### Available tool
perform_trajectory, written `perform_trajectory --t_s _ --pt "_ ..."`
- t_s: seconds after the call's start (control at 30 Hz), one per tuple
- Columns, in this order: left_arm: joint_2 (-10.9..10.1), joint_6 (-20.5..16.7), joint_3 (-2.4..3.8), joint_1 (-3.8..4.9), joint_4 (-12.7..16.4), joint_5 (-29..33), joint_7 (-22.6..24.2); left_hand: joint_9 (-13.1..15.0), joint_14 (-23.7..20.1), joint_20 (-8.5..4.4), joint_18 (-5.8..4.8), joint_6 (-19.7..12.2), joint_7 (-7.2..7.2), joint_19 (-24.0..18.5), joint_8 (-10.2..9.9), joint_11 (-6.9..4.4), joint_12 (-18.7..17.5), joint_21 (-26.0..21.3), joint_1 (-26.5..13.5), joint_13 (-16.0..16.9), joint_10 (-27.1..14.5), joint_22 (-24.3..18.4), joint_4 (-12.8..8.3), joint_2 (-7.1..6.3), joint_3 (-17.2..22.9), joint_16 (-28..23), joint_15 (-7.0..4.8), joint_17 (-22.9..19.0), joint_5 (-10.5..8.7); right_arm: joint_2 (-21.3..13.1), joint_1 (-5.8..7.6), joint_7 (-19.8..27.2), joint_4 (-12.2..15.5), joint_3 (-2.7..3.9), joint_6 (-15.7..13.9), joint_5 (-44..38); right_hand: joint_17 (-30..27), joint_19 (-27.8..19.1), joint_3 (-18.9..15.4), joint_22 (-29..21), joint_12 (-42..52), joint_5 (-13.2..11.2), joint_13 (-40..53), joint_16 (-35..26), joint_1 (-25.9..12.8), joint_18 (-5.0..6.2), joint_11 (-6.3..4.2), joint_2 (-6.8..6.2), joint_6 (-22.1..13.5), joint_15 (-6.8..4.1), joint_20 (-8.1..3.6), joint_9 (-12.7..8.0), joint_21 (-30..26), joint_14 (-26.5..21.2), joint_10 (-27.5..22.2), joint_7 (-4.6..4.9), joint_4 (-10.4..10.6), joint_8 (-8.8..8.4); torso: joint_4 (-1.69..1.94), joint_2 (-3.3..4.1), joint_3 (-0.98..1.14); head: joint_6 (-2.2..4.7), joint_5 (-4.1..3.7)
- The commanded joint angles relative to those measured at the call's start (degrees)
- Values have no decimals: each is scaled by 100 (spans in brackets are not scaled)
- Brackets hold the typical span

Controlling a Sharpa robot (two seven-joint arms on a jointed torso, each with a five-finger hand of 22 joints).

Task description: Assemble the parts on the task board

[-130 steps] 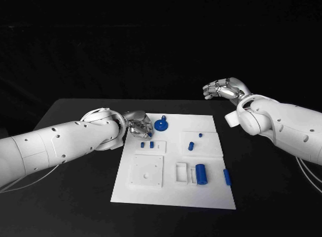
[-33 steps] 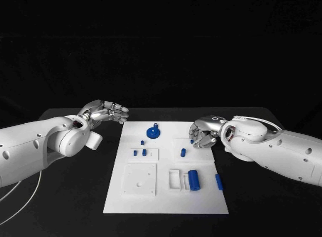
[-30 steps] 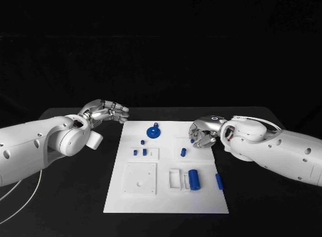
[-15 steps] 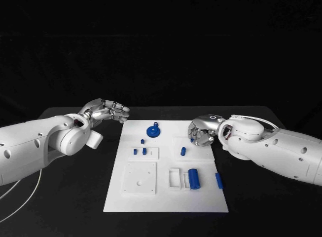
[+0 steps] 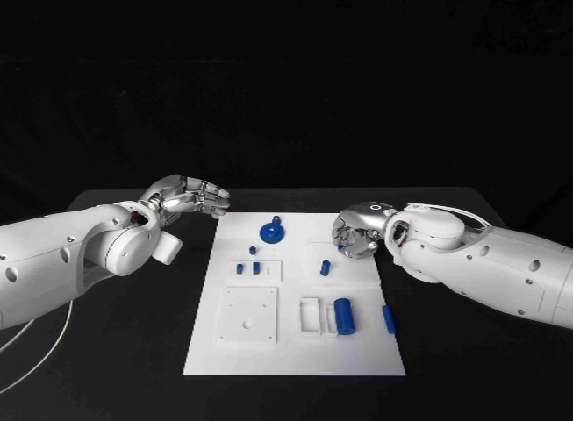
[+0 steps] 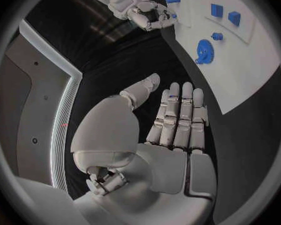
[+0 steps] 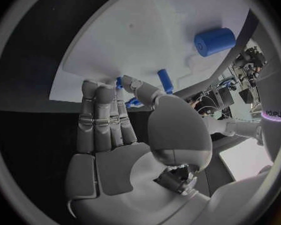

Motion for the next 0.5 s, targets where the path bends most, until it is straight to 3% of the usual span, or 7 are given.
perform_trajectory --t_s 0.03,0.2,0.3,0.5 --pt "14 -2 5 8 13 -27 33 -5 32 -11 72 -49 7 8 15 -1 -40 -1 -65 -6 33 11 17 -3 -20 -24 -8 7 -7 43 -116 24 10 -106 455 -68 22 36 79 144 -19 28 38 62 -29 77 -21 38 79 -69 -45 6 66 -2 73 -9 -7 35 -4 -2 4 -19 -3" --pt "15 0 5 8 15 -36 19 -6 33 -13 72 -50 7 7 15 -2 -41 -1 -62 -7 33 14 18 -2 -19 -27 -9 8 -6 70 -127 -45 37 -126 528 -188 49 41 155 144 -24 41 81 115 -27 77 -36 70 137 -82 -59 16 134 8 115 -31 -15 60 -4 -1 0 -19 -4" --pt "19 -24 5 8 20 -215 -9 -6 35 -13 71 -53 8 6 14 -1 -43 -1 -62 -9 34 17 21 -1 -19 -29 -9 10 -4 92 -134 -158 74 -135 578 -383 121 84 287 149 -7 465 154 248 -13 77 -78 92 283 -119 -94 58 276 51 230 -92 -65 132 -7 -2 6 -3 -16" --pt "30 -11 5 8 32 -299 1 -12 36 -14 68 -76 16 0 5 0 -50 -3 -66 -13 33 29 32 -4 -23 -42 -9 14 -1 114 -135 -447 90 -156 635 -621 251 111 346 142 1 871 281 449 -102 77 -125 69 377 -166 -145 140 471 48 373 -138 -96 184 8 -5 -1 -16 4"
